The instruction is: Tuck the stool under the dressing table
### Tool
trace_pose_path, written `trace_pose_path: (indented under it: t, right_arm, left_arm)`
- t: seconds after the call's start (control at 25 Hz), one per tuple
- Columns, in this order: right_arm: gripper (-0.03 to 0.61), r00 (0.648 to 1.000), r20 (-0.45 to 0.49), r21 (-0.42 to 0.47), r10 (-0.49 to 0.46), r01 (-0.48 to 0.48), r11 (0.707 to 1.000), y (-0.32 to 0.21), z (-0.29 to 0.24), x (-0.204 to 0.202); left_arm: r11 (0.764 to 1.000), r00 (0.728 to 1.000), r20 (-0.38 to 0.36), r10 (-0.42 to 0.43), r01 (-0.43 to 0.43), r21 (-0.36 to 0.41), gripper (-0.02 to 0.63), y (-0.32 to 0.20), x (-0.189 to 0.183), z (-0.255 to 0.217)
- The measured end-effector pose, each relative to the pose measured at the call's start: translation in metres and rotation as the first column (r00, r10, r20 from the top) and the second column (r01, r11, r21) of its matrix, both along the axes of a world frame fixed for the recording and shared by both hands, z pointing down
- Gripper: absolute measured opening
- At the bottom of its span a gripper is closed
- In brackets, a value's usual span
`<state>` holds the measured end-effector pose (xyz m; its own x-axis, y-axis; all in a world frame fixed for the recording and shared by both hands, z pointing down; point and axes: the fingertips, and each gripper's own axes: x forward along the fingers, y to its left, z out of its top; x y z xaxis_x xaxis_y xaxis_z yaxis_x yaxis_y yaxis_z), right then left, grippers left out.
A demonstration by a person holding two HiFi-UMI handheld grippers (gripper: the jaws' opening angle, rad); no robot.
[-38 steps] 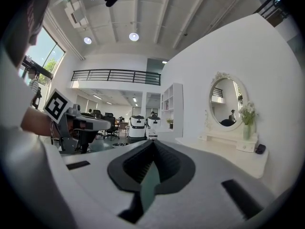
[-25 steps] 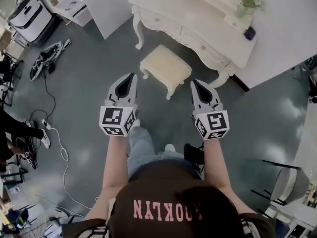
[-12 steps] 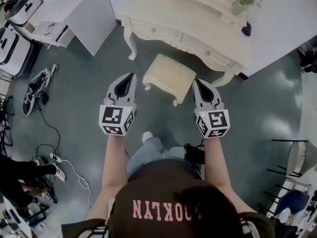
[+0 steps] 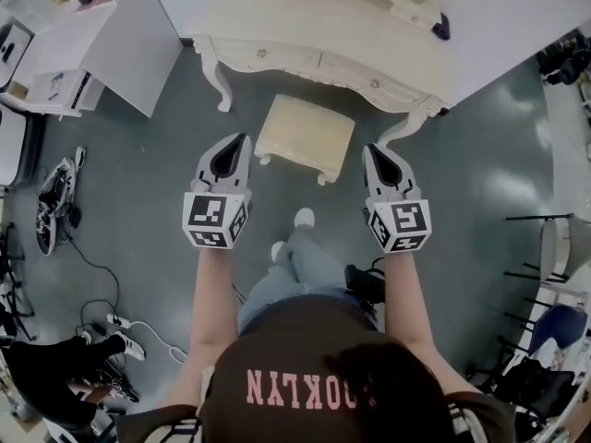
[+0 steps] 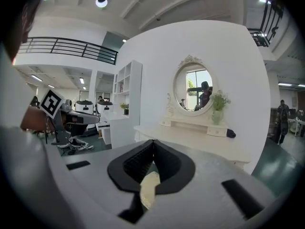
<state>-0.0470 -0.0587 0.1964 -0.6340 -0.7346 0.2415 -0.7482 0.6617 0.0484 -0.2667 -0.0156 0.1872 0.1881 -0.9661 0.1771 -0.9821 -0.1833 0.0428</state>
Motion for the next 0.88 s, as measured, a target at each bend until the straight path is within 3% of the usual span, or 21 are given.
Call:
trace_pose_path:
  t: [0.4, 0.88]
  right_arm:
    - [-0.002, 0.999, -0.047, 0.013, 0.019, -0.019, 1.000, -0.072, 0.010, 0.005]
    - [-0.002, 0.996, -0.090, -0.051, 0.028, -0.033, 0.998, -0.127, 0.041, 0.030]
  left_arm:
    - [0.991, 0.992, 0.048, 0.120, -0.117, -0.066, 0.006, -0.085, 0.025, 0.020]
    - [0.978, 0.989, 0.048, 0.140, -0.131, -0.160, 0.006, -0.153, 0.033, 0.053]
